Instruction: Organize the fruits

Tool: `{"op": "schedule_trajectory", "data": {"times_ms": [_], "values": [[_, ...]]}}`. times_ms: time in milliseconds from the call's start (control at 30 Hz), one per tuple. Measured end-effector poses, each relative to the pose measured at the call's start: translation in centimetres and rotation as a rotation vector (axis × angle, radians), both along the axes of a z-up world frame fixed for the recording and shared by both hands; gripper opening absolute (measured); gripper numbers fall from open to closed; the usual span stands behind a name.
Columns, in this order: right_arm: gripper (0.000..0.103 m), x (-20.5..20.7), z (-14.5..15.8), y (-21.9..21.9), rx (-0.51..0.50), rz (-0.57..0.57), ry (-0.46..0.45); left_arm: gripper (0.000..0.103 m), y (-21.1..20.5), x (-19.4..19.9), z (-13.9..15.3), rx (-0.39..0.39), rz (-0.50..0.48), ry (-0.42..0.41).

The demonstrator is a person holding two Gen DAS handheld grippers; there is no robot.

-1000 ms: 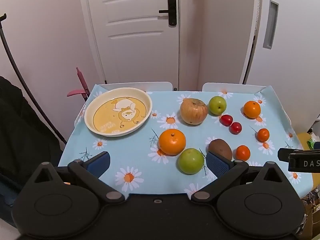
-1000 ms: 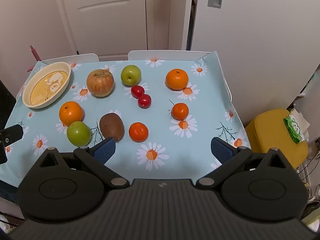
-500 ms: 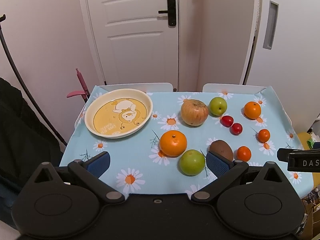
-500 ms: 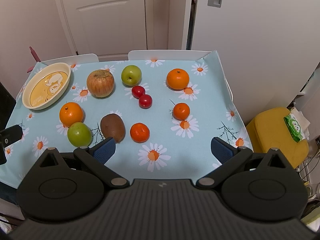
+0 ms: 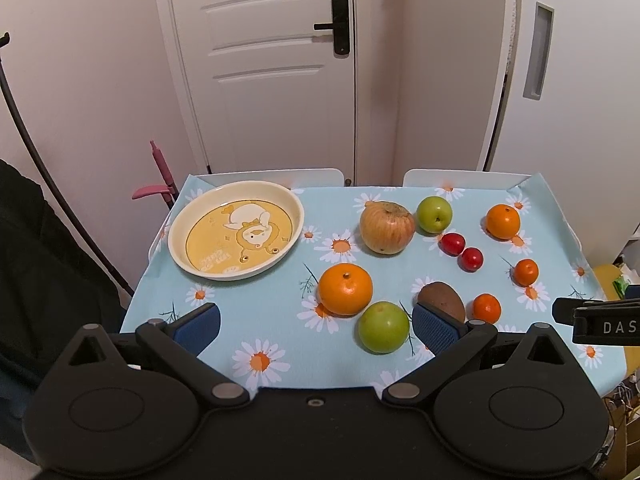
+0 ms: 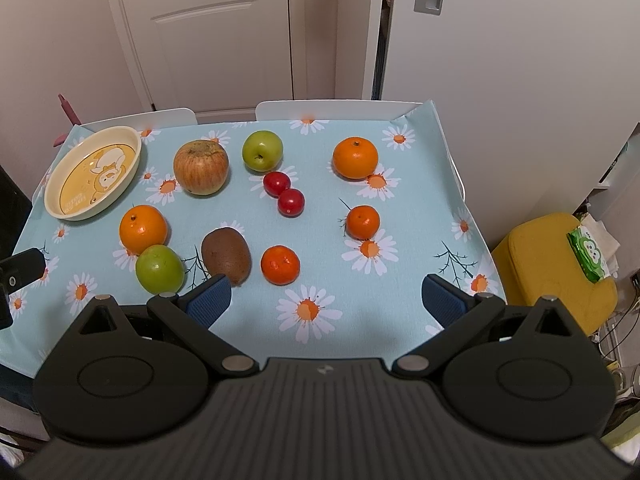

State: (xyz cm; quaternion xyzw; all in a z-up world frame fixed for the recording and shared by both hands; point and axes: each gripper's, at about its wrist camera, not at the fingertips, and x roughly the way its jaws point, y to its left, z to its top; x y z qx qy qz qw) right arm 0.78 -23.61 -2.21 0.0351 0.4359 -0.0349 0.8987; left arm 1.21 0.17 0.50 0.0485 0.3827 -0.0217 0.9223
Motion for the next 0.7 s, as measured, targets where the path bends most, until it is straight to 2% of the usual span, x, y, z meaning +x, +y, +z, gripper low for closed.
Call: {"op": "schedule_trajectory", "data": {"times_ms": [700], "values": [[0.103, 0.11, 0.11, 0.14, 0.000, -0.001, 0.000, 0.103, 0.42, 0.36, 0.40, -0.001, -0.005, -0.010]]}}
